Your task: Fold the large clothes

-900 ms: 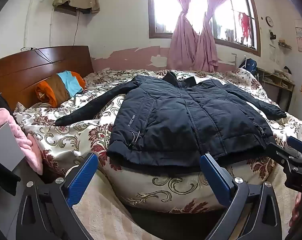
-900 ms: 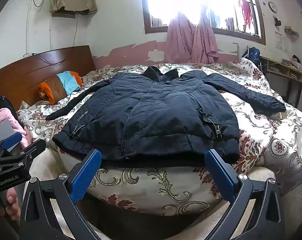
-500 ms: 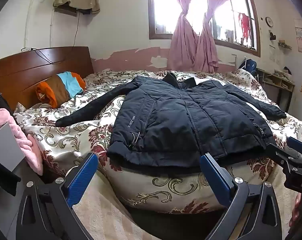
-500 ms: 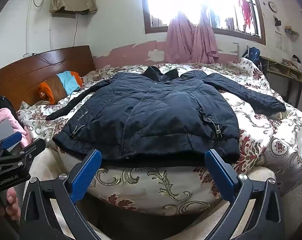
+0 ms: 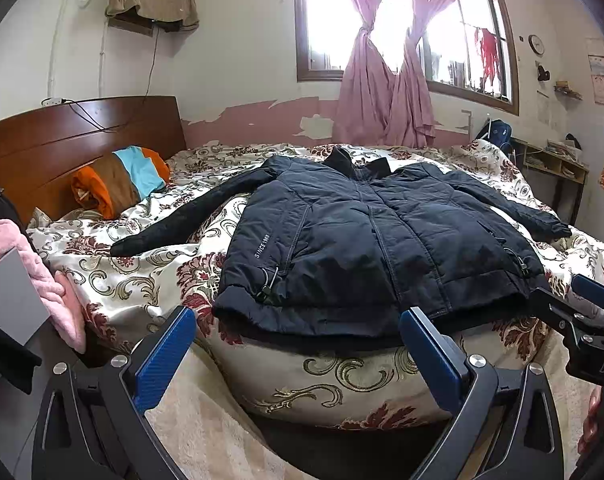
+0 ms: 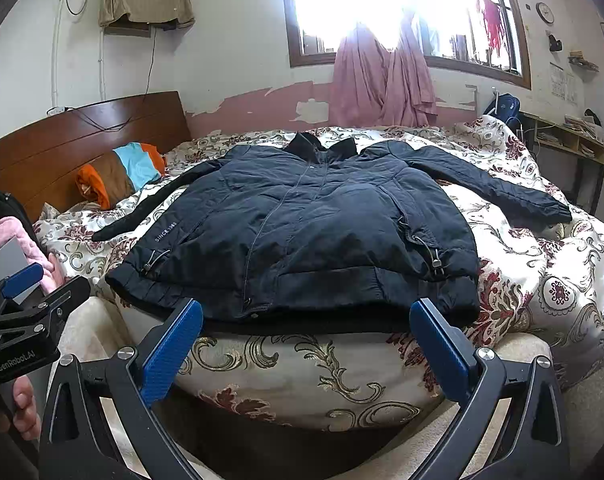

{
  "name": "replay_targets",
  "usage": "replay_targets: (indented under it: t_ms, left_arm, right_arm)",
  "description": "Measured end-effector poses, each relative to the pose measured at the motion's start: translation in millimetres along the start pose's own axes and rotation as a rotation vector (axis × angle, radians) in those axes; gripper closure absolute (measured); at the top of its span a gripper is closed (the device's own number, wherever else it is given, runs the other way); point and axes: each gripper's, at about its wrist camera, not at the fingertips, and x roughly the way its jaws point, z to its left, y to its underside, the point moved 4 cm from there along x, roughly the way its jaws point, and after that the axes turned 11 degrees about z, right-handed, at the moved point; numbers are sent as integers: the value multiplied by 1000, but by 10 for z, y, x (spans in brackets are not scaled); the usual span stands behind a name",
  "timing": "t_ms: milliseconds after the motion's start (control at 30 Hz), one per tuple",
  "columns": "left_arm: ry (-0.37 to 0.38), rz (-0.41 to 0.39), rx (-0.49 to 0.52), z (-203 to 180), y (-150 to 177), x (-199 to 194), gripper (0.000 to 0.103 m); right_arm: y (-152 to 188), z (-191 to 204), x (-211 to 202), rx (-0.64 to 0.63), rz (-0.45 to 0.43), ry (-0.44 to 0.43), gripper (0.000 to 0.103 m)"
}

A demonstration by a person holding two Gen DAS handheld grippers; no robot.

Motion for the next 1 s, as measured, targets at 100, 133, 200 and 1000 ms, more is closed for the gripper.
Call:
replay_targets:
  t_ms: [100, 133, 200, 1000]
  left_arm:
    - [2, -1, 1, -4, -1, -1, 0]
    - [4, -2, 2, -8, -7, -5, 0]
    - [3, -2, 2, -4, -16, -18, 0]
    - [2, -8, 1, -8, -6, -24, 0]
  right_arm:
    - [0, 2, 0, 0, 0, 0, 1]
    - [0, 3, -1, 0, 0, 0, 1]
    - [0, 4, -1, 0, 0, 0, 1]
    - [2, -1, -4, -1, 1, -2, 1]
